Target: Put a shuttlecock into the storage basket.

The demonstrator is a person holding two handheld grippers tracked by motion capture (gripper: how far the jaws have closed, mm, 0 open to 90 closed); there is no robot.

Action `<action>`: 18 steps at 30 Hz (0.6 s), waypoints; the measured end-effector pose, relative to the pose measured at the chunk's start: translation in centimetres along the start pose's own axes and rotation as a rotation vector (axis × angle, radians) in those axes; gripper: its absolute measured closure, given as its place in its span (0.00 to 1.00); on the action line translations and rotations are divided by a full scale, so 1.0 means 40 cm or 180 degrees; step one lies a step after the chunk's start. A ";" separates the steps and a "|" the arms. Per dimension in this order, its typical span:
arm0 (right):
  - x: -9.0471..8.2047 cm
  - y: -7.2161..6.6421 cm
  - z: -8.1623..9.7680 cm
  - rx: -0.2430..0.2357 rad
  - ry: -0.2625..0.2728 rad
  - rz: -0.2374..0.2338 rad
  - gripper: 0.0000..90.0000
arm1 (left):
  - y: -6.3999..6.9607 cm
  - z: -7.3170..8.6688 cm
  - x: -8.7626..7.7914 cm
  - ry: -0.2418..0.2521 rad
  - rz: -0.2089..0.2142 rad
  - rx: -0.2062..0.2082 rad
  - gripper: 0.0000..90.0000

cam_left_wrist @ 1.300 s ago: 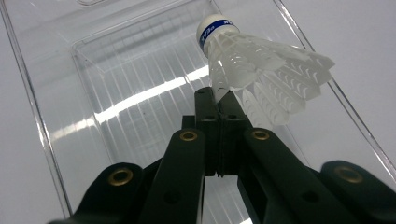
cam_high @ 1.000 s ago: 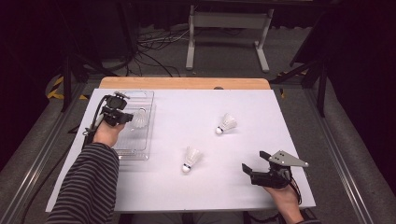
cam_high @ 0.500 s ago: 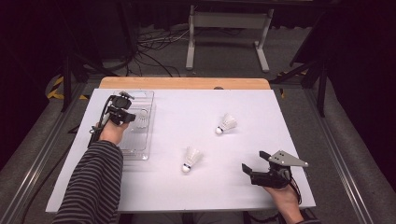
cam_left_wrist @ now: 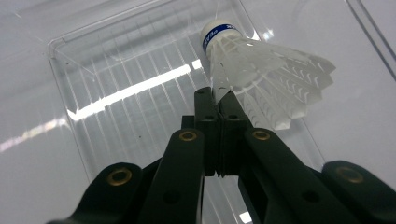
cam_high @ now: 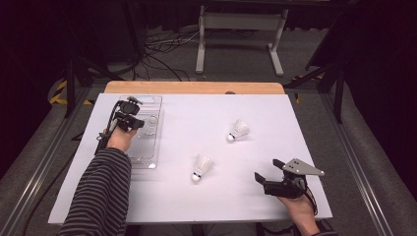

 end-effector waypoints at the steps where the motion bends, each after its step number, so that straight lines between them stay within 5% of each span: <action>1: 0.000 0.000 0.000 0.0000 -0.0001 -0.0001 0.14 | 0.001 0.000 0.001 -0.0002 0.0002 -0.0001 0.99; 12: 0.000 0.000 0.000 -0.0006 -0.0004 -0.0002 0.14 | 0.005 0.002 -0.001 -0.0043 -0.0006 0.0033 0.90; 18: 0.000 -0.001 0.000 -0.0015 -0.0006 0.0007 0.14 | 0.005 0.005 -0.008 -0.0096 -0.0025 0.0053 0.71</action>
Point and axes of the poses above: each handheld gripper's, and its own axes: x roughly forward along the jaws, z roughly out of its underside, y roughly to its right, the point moved 2 cm from there along x, roughly forward along the jaws, and after that the axes turned 12 degrees about x, right-handed, at the moved point
